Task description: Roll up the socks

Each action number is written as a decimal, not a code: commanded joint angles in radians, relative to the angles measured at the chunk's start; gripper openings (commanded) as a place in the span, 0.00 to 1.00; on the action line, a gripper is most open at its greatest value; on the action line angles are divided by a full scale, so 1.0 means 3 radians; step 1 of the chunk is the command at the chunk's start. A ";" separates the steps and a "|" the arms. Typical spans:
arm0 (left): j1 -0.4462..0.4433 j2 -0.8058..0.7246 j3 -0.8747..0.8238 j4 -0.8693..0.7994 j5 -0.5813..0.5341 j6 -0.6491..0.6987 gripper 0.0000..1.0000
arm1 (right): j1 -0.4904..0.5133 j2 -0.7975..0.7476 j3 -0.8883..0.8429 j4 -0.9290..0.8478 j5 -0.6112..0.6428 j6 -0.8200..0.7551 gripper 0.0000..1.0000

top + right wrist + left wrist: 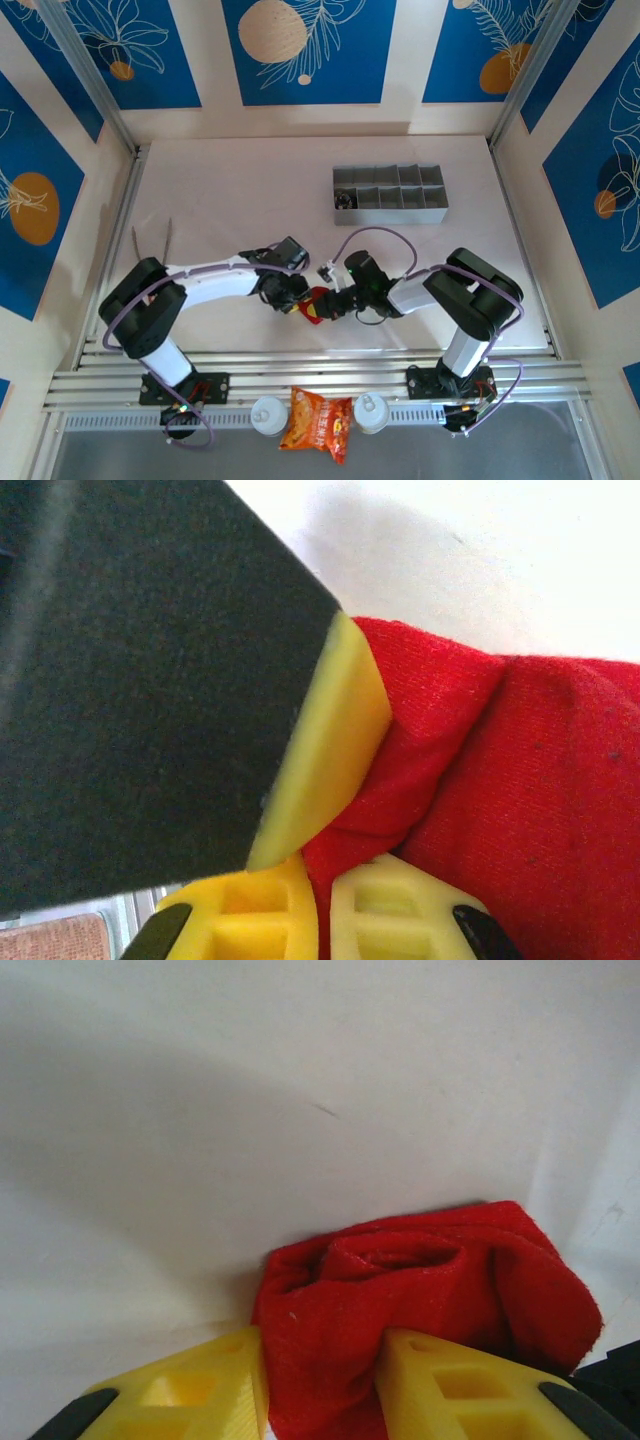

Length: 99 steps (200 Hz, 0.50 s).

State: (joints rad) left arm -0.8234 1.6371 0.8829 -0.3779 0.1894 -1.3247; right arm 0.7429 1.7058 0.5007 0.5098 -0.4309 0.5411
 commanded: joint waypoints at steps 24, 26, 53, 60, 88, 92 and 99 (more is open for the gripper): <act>-0.0235 0.0554 0.0131 -0.0428 0.0226 0.0152 0.32 | -0.0058 0.0300 -0.0046 -0.0909 0.0462 -0.0231 0.00; -0.0240 0.0576 0.0147 -0.0460 0.0234 0.0164 0.32 | -0.0058 0.0296 -0.0041 -0.0914 0.0464 -0.0237 0.00; -0.0270 0.0971 0.0416 -0.0946 0.0344 0.0386 0.27 | -0.0065 0.0286 0.0028 -0.1018 0.0536 -0.0321 0.00; -0.0272 0.1057 0.0455 -0.1059 0.0345 0.0421 0.24 | -0.0060 0.0282 0.0074 -0.1104 0.0582 -0.0359 0.00; -0.0196 0.1131 0.0335 -0.1168 0.0298 0.0371 0.08 | 0.0087 0.0017 0.0194 -0.1316 0.0854 -0.0699 0.19; -0.0163 0.1105 0.0287 -0.1160 0.0274 0.0339 0.07 | 0.0119 -0.0048 0.0203 -0.1327 0.0903 -0.0772 0.25; -0.0098 0.1043 0.0200 -0.1145 0.0239 0.0290 0.06 | 0.0195 -0.0154 0.0229 -0.1344 0.1001 -0.0913 0.35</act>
State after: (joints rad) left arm -0.8345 1.8133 1.1000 -0.6380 0.1993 -1.2201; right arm 0.7513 1.6764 0.5751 0.3073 -0.4221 0.4286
